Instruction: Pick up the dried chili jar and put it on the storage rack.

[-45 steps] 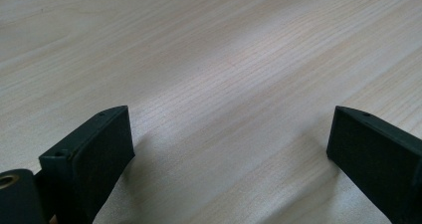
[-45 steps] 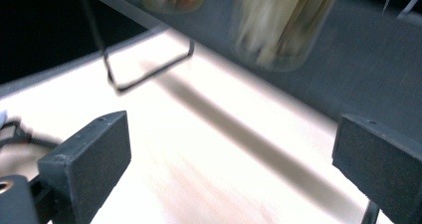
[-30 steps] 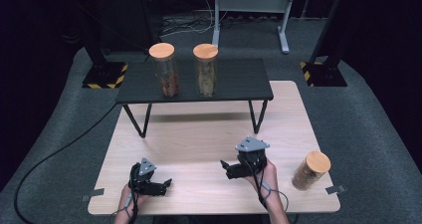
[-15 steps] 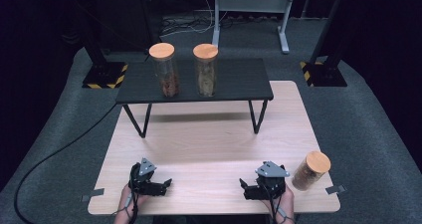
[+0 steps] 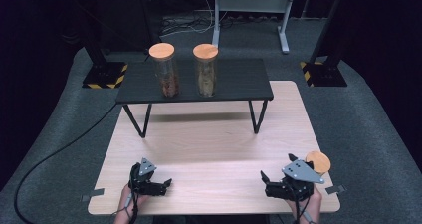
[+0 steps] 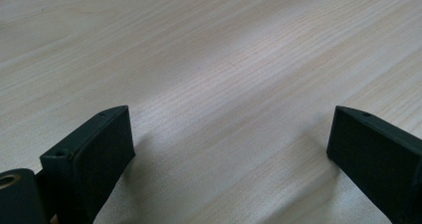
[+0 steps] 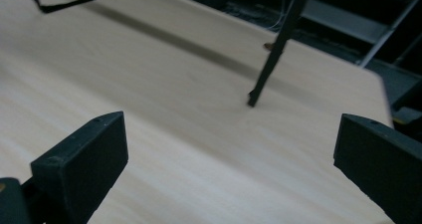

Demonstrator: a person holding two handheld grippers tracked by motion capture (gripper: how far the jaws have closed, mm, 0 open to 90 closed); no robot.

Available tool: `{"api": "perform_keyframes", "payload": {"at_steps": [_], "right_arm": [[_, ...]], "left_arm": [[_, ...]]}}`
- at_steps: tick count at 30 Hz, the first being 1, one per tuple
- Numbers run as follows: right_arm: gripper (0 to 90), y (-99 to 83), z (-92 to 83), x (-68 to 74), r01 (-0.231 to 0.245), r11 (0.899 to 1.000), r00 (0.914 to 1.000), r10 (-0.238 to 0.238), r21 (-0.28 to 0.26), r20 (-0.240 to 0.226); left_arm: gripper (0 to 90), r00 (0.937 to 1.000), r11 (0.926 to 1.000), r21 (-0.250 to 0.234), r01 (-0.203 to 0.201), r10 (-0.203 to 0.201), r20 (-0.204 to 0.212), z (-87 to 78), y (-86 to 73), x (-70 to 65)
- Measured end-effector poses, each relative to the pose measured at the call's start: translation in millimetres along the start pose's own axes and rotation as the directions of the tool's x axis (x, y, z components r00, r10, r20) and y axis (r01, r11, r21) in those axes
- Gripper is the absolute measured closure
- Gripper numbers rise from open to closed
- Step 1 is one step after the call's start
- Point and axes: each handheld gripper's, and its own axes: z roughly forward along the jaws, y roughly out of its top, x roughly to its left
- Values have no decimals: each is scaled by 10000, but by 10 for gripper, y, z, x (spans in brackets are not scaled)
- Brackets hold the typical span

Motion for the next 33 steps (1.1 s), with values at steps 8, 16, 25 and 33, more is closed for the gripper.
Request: {"api": "perform_keyframes", "payload": {"at_steps": [8,16,25,33], "right_arm": [[0,119,-312,-336,282,9995,9867,-257,-135,1607],[0,-175,-368,-705,-592,9982,9650,582,-35,2556],[0,-768,-108,-828,-1835,9829,9619,1826,-148,2036],[0,-1005,90,-770,-2100,9775,9627,2104,-205,1703]], "left_arm": [[35,10000,10000,10,-16,16,4,-1,0,2],[35,10000,10000,14,-18,18,5,-1,1,2],[35,10000,10000,8,-16,16,4,0,0,2],[35,10000,10000,12,-20,20,4,-1,0,2]]}}
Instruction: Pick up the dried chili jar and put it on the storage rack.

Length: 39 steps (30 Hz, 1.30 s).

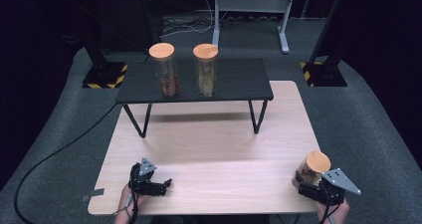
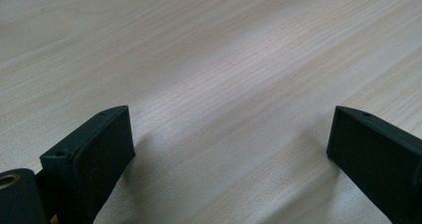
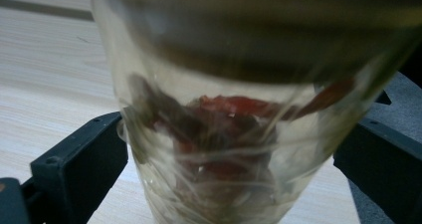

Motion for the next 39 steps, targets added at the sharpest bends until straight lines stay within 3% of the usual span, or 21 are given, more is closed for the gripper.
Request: {"api": "perform_keyframes", "payload": {"at_steps": [2,8,20,26,29,39], "right_arm": [[0,-48,17,13,-40,9996,10000,38,-264,-82],[0,-150,67,27,-91,9994,9998,86,-321,-157],[0,-186,122,44,-241,9985,9978,210,-499,-625],[219,-222,130,12,-524,9972,9972,494,-536,-561],[236,-233,123,-19,-840,9944,9946,797,-649,-658],[243,-222,98,27,-733,9953,9954,691,-625,-663]], "left_arm": [[35,10000,10000,1,-1,1,0,0,0,0],[35,10000,10000,0,-2,2,1,0,0,0],[35,10000,10000,-6,11,-11,-1,0,0,-1],[35,10000,10000,-9,12,-12,-5,1,0,-2],[35,10000,10000,-8,8,-8,-8,0,0,-2],[35,10000,10000,-9,11,-11,-51,1,0,-5]]}}
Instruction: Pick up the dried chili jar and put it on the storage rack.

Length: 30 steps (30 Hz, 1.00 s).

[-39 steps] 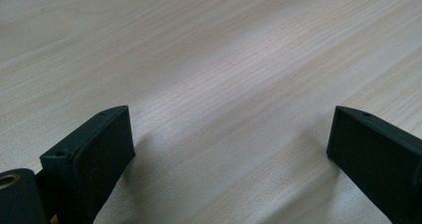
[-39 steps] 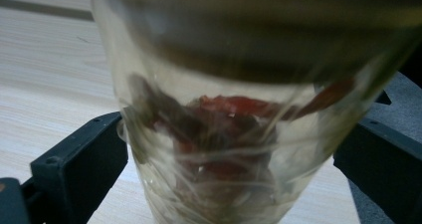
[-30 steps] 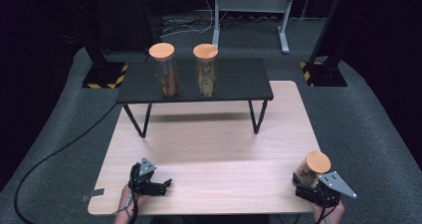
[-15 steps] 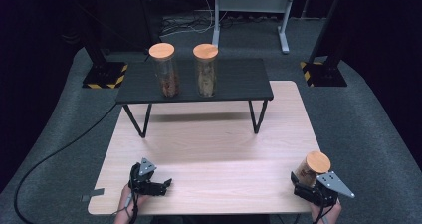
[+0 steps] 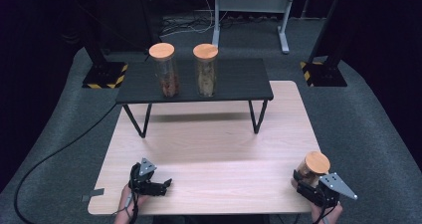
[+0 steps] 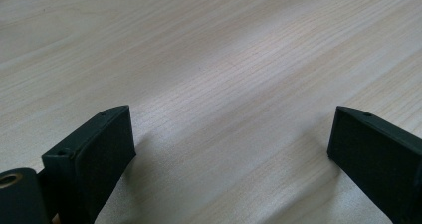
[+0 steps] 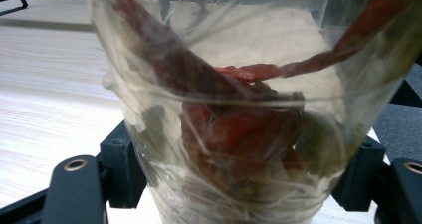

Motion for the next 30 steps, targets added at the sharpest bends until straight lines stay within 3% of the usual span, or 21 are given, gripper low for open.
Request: {"api": "perform_keyframes", "payload": {"at_steps": [20,30], "right_arm": [[244,180,-71,116,221,9998,9994,-221,-24,-279],[244,279,-103,131,113,9998,9993,-119,-168,-362]], "left_arm": [[34,10000,10000,2,14,-14,-10,1,1,-1],[34,10000,10000,0,16,-16,-11,1,0,-1]]}}
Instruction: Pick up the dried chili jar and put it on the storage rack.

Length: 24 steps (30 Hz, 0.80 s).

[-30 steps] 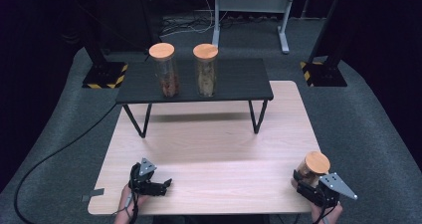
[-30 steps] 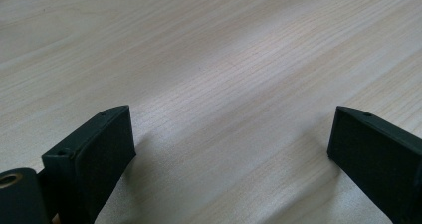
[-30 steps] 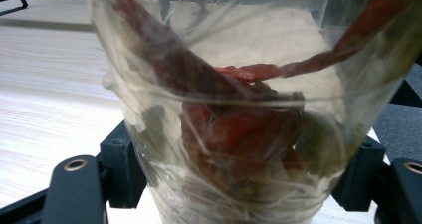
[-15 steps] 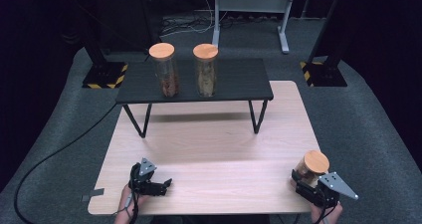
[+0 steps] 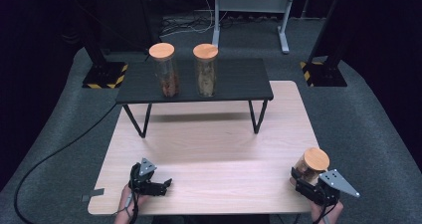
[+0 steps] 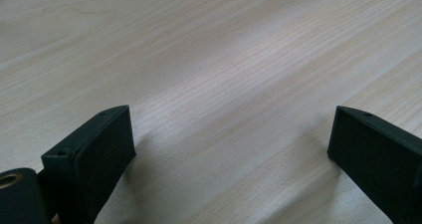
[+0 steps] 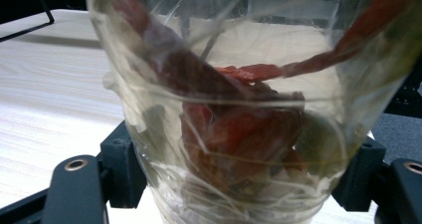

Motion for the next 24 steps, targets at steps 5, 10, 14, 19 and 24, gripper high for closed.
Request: {"api": "perform_keyframes", "payload": {"at_steps": [5,10,14,19,24], "right_arm": [[244,73,-20,15,-107,9999,9999,107,-16,-11],[244,124,-32,20,-18,10000,10000,18,-19,-46],[244,162,-21,16,-9,10000,10000,8,-52,-94],[244,203,9,32,18,10000,9999,-19,-32,-162],[244,257,18,50,96,9999,9997,-98,-123,-206]], "left_arm": [[34,10000,10000,2,-2,2,7,0,0,1],[34,10000,10000,0,-4,4,5,0,0,1],[34,10000,10000,-2,3,-3,0,0,0,-1],[34,10000,10000,-2,7,-7,1,0,0,0],[35,10000,10000,1,-3,3,6,0,0,0]]}}
